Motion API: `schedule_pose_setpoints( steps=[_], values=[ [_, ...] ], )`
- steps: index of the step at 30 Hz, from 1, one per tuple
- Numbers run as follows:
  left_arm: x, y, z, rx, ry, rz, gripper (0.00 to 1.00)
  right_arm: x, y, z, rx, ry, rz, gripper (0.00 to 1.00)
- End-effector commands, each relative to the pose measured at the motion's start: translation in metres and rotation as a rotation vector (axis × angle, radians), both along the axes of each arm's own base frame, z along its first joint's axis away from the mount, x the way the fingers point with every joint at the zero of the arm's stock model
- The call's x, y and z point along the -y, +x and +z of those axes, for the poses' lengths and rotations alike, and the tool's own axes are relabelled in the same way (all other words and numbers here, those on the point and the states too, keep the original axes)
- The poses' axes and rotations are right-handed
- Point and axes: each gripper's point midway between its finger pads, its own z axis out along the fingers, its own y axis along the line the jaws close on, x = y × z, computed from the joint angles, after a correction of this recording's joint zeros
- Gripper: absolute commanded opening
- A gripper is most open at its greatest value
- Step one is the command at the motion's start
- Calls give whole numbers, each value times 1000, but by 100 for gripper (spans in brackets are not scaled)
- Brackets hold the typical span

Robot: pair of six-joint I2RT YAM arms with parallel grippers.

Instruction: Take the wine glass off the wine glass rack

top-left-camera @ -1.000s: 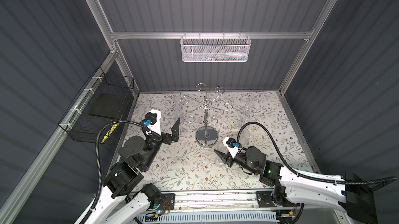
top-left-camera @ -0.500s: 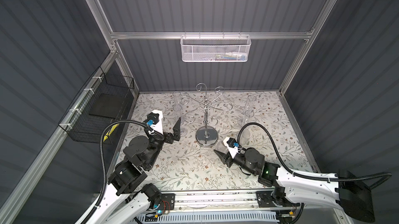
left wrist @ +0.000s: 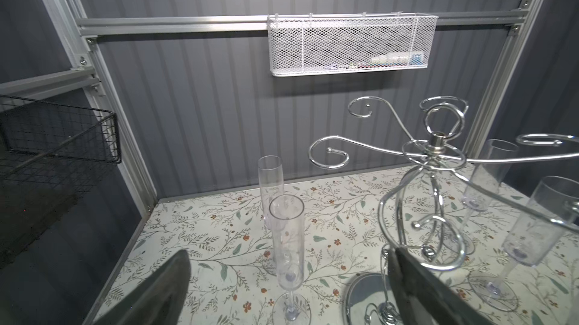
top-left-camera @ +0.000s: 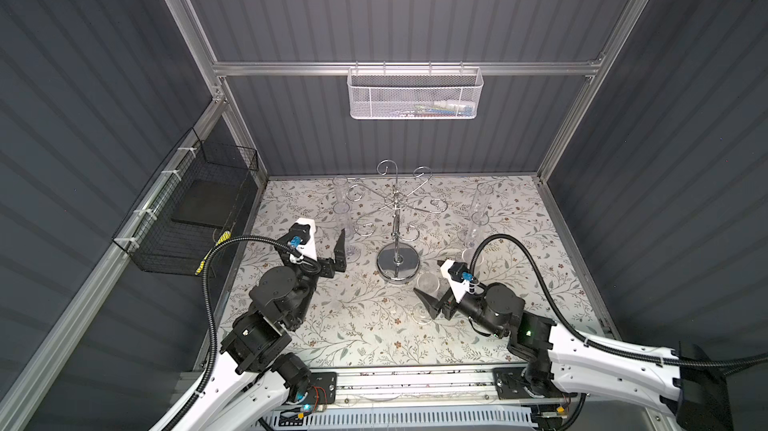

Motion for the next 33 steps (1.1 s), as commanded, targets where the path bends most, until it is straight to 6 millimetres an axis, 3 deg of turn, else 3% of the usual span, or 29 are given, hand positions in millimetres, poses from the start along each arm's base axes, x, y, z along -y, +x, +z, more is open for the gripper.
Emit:
schedule_pose_setpoints(
  steps=[1,6,8,10,16,18,21,24,26,29,32,33],
  values=[
    [-16,1,9,74,10,93,100,17,0,45,98,-15,-44,99],
    [-33,12,-21,89,101,246,100,76,17,107,238,-45,-305,99],
    [-44,16,-36,77,108,324,100,101,28,116,257,-76,-414,99],
    [-52,22,-55,65,112,362,100,126,44,111,231,-107,-491,99],
    [-107,63,-138,-75,7,487,100,217,95,44,67,-73,-776,99],
    [-128,74,-164,-111,-58,545,100,246,111,12,-26,-36,-849,99],
    [-137,95,-205,-212,-30,551,100,278,129,-38,-109,2,-928,99],
    [-139,112,-238,-265,-43,524,100,296,142,-79,-130,25,-974,99],
    [-139,119,-238,-208,-64,518,100,298,152,-94,-114,31,-964,99],
    [-130,141,-260,-277,-36,466,100,302,167,-94,-108,76,-966,99],
    [-122,158,-279,-317,10,412,100,304,185,-119,-155,62,-960,99],
    [-114,161,-284,-386,15,372,100,303,187,-117,-127,77,-954,99]
  ],
)
